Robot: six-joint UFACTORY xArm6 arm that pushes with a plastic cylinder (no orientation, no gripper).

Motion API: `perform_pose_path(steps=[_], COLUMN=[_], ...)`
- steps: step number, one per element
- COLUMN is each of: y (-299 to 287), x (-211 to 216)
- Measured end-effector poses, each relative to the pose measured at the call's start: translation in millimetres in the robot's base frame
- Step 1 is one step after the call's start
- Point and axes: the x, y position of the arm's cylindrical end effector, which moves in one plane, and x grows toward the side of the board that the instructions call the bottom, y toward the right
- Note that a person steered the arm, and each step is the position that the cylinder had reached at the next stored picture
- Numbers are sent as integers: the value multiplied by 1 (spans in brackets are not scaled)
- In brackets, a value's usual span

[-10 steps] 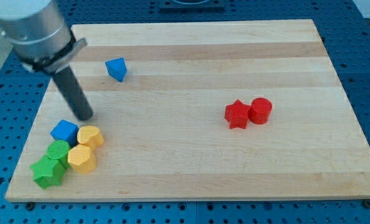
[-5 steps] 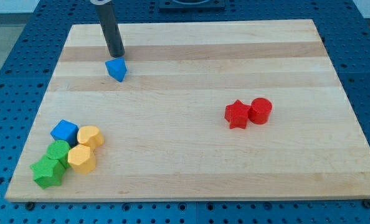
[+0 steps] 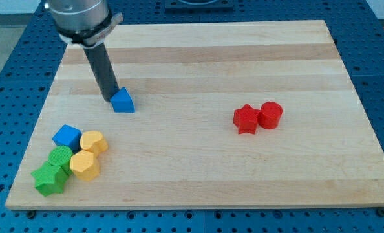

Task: Push blue triangle above to the yellow heart

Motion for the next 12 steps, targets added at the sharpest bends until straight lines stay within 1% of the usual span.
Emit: perform_pose_path(steps=[1,2,3,4,5,6,7,10,12], y=[-2,24,27,39,39,39,38,12,6], x=[-36,-62,-62,-47,-32,-32,-19,33,51])
